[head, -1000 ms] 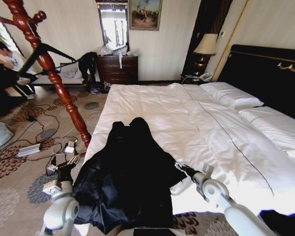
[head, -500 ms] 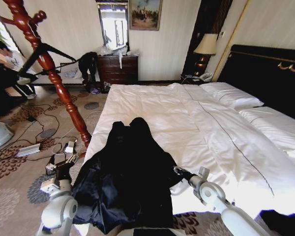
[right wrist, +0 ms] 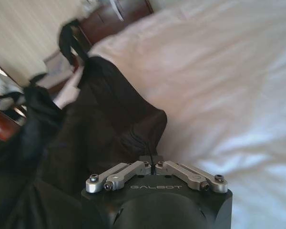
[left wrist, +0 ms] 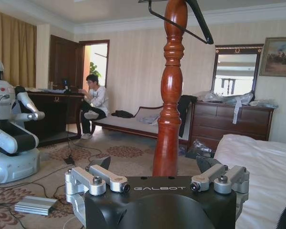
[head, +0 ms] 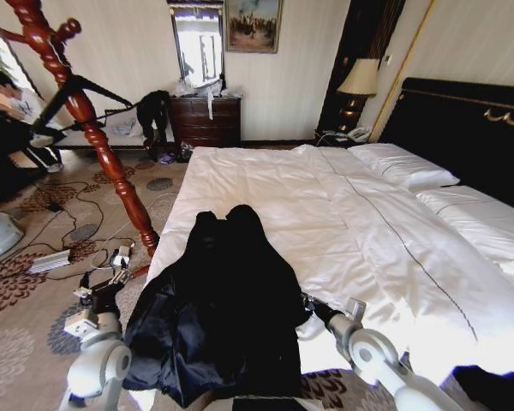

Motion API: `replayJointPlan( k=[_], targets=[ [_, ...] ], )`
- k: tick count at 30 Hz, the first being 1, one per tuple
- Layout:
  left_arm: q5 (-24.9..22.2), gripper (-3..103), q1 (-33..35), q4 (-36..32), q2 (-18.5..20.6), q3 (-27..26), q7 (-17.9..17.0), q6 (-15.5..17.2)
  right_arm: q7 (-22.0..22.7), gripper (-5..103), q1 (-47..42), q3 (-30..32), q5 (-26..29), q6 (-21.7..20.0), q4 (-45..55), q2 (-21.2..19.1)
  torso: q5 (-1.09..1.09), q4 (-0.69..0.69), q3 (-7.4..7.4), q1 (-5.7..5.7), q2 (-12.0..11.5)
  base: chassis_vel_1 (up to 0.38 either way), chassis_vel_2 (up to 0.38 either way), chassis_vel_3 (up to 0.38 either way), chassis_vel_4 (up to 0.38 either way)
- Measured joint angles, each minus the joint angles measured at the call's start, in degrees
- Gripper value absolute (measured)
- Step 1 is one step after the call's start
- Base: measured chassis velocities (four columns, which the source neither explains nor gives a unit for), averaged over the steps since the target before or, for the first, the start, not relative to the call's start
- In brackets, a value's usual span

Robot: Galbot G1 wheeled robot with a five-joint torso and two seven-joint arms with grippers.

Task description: Pick up the clothes from the bed and hang them on the clothes hanger.

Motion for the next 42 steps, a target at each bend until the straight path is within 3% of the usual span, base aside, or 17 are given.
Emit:
replayJointPlan(
  k=[5,9,10,13,14,16,17,20,26,31,35,37,39,41,42],
  targets=[
    [-1.49,100,-0.22,0.32,0.23,-0.77,-0.63,0.25,-4.35,0,-1.38,1.56,0.04,3.61,5.79,-1.78,-0.01,0.0,0.0,0.0,0.0,0.0,0.0,0.0,0.0],
    [-2.42,100,-0.84,0.51,0.72,-1.28,-1.12,0.96,-14.42,0,-2.08,-1.16,-1.84,7.48,7.94,-3.62,0.0,0.0,0.0,0.0,0.0,0.0,0.0,0.0,0.0],
    [-2.42,100,-0.84,0.51,0.72,-1.28,-1.12,0.96,-14.42,0,-2.08,-1.16,-1.84,7.48,7.94,-3.62,0.0,0.0,0.0,0.0,0.0,0.0,0.0,0.0,0.0],
    [-2.53,100,-1.35,1.33,0.75,-1.56,-1.29,1.22,-27.19,0,-0.63,-6.38,-3.6,10.46,5.49,-5.1,0.0,0.0,0.0,0.0,0.0,0.0,0.0,0.0,0.0],
    [-2.53,100,-1.35,1.33,0.75,-1.56,-1.29,1.22,-27.19,0,-0.63,-6.38,-3.6,10.46,5.49,-5.1,0.0,0.0,0.0,0.0,0.0,0.0,0.0,0.0,0.0],
    [-2.55,100,-1.65,2.14,0.54,-1.84,-1.35,1.35,-35.88,0,1.45,-10.23,-4.96,11.23,2.24,-5.61,0.0,0.0,0.0,0.0,0.0,0.0,0.0,0.0,0.0],
    [-2.55,100,-1.65,2.14,0.54,-1.84,-1.35,1.35,-35.88,0,1.45,-10.23,-4.96,11.23,2.24,-5.61,0.0,0.0,0.0,0.0,0.0,0.0,0.0,0.0,0.0],
    [-2.72,100,-2.11,3.06,0.54,-2.29,-1.44,1.66,-43.87,0,5.01,-15.94,-8.3,10.76,-2.98,-5.76,0.0,0.01,0.0,0.0,0.0,0.0,0.0,0.0,0.0],
    [-3.08,100,-3.04,4.11,0.76,-2.68,-1.65,2.38,-45.63,0,9.57,-23.38,-16.5,9.21,-9.56,-4.38,0.01,0.0,0.0,0.0,0.0,0.0,0.0,0.0,0.0],
    [-3.0,100,-3.66,4.84,0.4,-2.36,-1.77,2.67,-45.93,0,9.98,-25.38,-20.53,9.21,-11.23,-3.23,0.0,0.01,0.01,0.0,0.0,0.0,0.0,0.0,0.0],
    [-2.71,100,-3.99,5.16,-0.03,-1.74,-1.81,2.92,-50.15,-2,7.0,-24.23,-22.92,12.63,-11.55,-2.51,0.0,-0.01,0.0,0.0,0.0,0.0,0.0,0.0,0.0],
    [-2.65,100,-4.2,5.35,-0.04,-1.6,-2.0,3.11,-54.68,9,5.1,-21.81,-20.3,15.23,-11.21,-1.94,0.0,-0.01,0.0,0.0,0.0,0.0,0.0,0.0,0.0],
    [-2.64,100,-4.25,5.38,-0.01,-1.59,-2.04,3.18,-54.97,14,4.74,-21.03,-18.3,15.81,-10.66,-1.71,0.0,-0.01,0.0,0.0,0.0,0.0,0.0,0.0,0.0],
    [-2.61,100,-4.29,5.39,0.05,-1.59,-2.14,3.29,-51.89,19,4.46,-19.61,-12.48,16.9,-8.66,-0.98,0.0,-0.01,0.01,0.0,0.0,0.0,0.0,0.0,0.0],
    [-2.55,100,-4.25,5.39,0.06,-1.62,-2.18,3.32,-46.84,30,4.91,-18.63,-7.71,18.26,-6.74,-0.19,0.0,0.0,0.0,0.0,0.0,0.0,0.0,0.0,0.0]
  ],
)
